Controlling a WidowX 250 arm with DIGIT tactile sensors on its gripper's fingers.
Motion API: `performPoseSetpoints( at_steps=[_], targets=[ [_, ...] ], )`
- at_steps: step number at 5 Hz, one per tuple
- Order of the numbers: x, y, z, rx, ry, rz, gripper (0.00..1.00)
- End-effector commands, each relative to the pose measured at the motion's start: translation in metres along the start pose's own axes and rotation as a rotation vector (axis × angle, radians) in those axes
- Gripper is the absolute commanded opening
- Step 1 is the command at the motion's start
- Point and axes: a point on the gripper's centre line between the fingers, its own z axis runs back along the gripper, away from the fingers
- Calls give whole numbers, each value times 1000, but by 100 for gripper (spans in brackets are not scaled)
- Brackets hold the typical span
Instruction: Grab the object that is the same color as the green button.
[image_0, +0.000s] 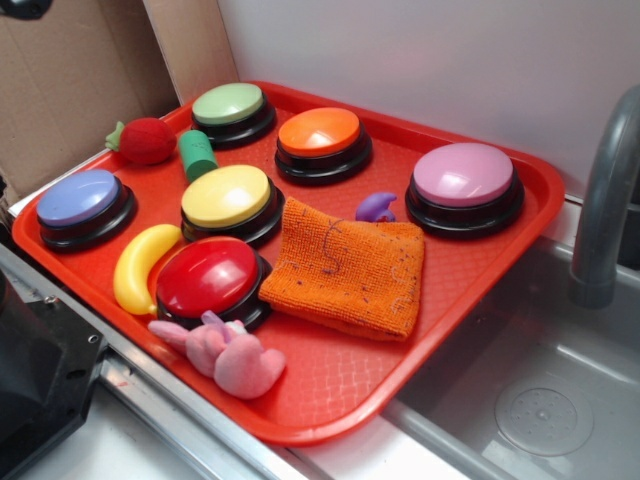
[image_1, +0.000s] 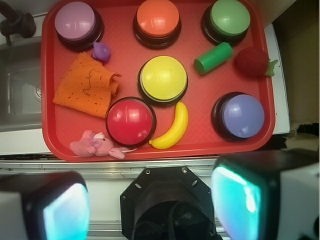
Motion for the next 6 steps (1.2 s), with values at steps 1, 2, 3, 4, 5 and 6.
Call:
performPoseSetpoints(
  at_steps=[1,2,3,4,5,6],
  targets=[
    [0,0,0,0,0,0,100],
    [12,6,-10,-1,-22,150,100],
    [29,21,-30,11,-67,368,100],
    [43,37,-49,10,-124,565,100],
    [68,61,-79,51,-186,757,100],
    [93,85,-112,68,-213,870,100]
  ],
)
